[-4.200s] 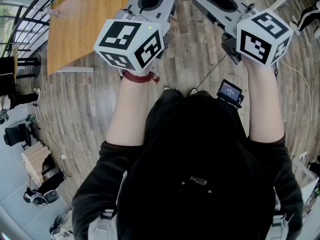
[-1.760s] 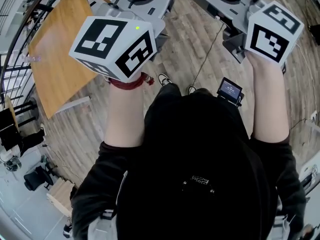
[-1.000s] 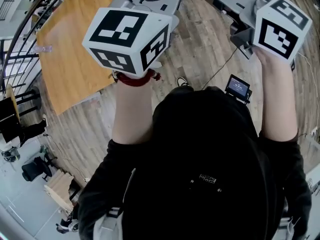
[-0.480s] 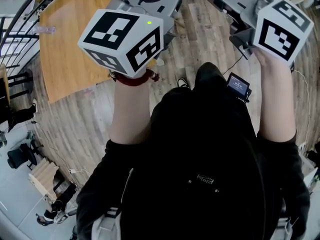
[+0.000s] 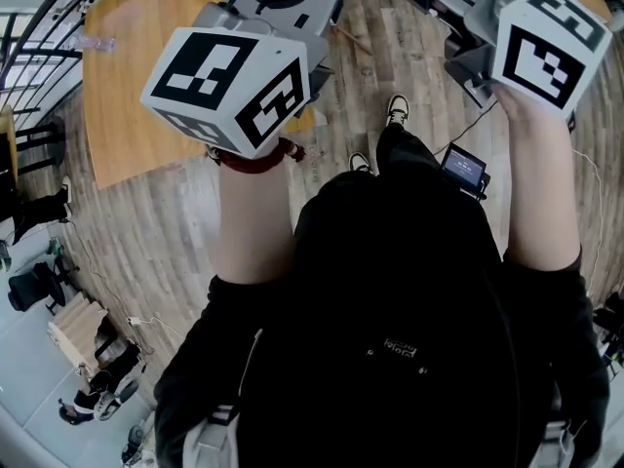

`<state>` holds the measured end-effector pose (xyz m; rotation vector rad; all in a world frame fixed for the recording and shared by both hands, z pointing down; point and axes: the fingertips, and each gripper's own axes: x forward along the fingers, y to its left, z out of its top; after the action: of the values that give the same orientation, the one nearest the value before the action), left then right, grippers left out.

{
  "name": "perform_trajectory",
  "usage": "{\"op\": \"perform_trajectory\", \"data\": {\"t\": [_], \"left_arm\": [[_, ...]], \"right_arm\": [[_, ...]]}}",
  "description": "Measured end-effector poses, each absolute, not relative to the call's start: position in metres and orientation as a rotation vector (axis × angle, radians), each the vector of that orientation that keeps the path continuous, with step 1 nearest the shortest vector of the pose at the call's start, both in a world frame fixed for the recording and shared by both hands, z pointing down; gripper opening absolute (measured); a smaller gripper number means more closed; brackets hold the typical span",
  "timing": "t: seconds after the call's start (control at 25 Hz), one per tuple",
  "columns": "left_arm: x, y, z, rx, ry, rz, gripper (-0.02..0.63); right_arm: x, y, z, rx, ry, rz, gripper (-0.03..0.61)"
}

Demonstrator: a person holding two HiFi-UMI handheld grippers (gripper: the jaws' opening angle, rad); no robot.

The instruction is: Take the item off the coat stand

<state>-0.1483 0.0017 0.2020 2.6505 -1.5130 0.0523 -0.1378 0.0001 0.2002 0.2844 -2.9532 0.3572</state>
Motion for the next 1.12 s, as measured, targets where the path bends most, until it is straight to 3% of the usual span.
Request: {"op": "perform_trajectory", "data": {"t": [0.6, 1.12], "left_arm": [[-0.175, -0.041, 0.200, 2.613, -1.570, 0.059, 0.005], [-0.142, -0.133, 0.190, 2.632, -1.549, 0.066, 0.005]], "right_arm": [[-0.168, -0.042, 0.195, 0.203, -2.981, 0.362, 0.017], [-0.135, -0.134, 0.189, 0.203, -3.002, 0.400, 0.017]]}}
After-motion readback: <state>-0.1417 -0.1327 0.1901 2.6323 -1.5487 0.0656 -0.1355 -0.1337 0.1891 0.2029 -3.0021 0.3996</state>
